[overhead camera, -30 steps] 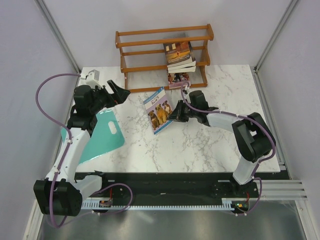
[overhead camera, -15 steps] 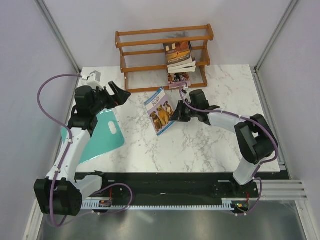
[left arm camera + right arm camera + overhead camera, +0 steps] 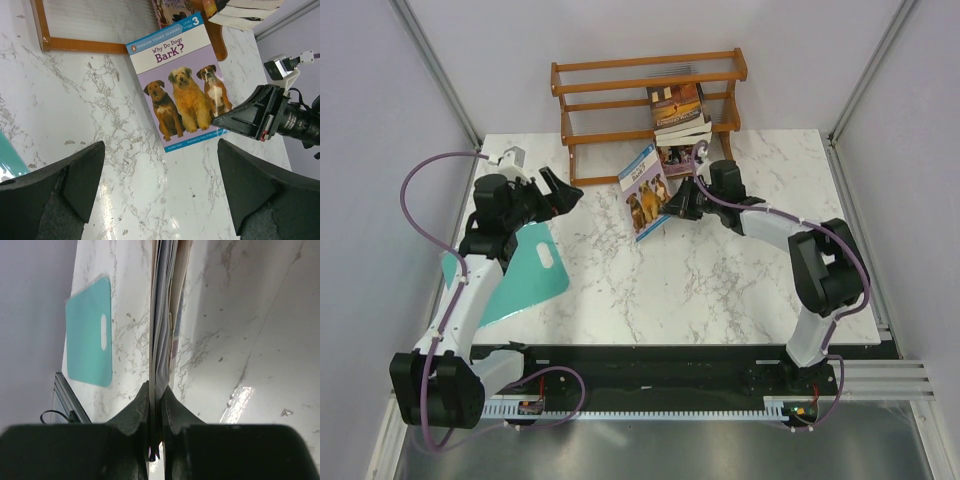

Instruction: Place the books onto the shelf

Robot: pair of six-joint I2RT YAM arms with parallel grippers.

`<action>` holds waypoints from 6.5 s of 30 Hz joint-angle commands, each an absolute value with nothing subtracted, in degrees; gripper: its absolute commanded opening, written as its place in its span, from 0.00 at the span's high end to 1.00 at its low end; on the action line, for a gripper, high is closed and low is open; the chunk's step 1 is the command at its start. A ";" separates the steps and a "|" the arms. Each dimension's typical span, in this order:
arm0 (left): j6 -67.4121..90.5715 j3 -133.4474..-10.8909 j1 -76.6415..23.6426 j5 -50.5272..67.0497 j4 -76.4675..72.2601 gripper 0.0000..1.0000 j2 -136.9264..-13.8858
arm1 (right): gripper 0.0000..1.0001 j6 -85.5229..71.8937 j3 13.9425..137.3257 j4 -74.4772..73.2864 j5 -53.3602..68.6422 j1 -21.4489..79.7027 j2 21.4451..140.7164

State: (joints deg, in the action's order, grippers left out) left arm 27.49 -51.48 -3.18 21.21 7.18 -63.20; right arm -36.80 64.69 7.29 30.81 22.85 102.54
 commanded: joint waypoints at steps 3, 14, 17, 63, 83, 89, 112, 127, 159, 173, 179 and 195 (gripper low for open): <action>24.79 -50.80 -2.90 22.41 5.36 0.00 -63.54 | 0.93 -42.62 67.41 17.66 35.59 19.52 108.98; 23.82 -50.45 -2.90 22.41 5.54 0.00 -63.46 | 0.92 -48.34 70.22 25.76 36.65 15.65 113.47; 23.99 -50.27 -2.90 22.67 5.45 0.00 -63.63 | 0.91 -48.60 71.28 25.14 35.34 15.21 113.90; 24.17 -48.87 -2.90 24.78 4.57 0.00 -63.90 | 0.77 -64.24 79.98 33.66 28.56 5.98 128.23; 23.82 -48.69 -2.90 25.31 4.57 0.00 -64.86 | 0.77 -85.33 76.91 63.97 31.73 3.17 138.86; 23.73 -48.69 -2.90 25.75 4.57 0.00 -64.86 | 0.77 -83.59 75.15 65.83 31.82 2.90 138.87; 23.82 -48.25 -2.90 26.63 4.57 0.00 -65.56 | 0.78 -91.59 77.78 74.54 28.21 2.11 143.79; 23.82 -47.99 -2.90 27.07 4.39 0.00 -65.83 | 0.75 -79.54 82.35 57.31 26.98 3.69 137.64; 22.50 -48.43 -2.90 27.25 4.75 0.00 -66.71 | 0.79 -76.29 84.89 50.89 20.04 4.92 134.12; 22.15 -48.34 -2.90 27.16 4.83 0.00 -66.53 | 0.76 -75.76 84.38 49.04 18.37 6.94 134.91; 22.15 -48.25 -2.90 27.16 4.92 0.00 -66.36 | 0.76 -75.85 83.85 48.34 18.63 6.86 135.00; 21.97 -48.34 -2.81 26.98 5.97 0.00 -64.51 | 0.37 -69.98 82.97 36.86 18.11 6.59 132.28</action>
State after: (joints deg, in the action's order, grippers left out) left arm 24.53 -48.34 -3.07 26.06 6.87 -66.59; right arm -73.84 82.74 42.11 19.14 6.90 135.92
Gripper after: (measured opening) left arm 0.996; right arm 0.602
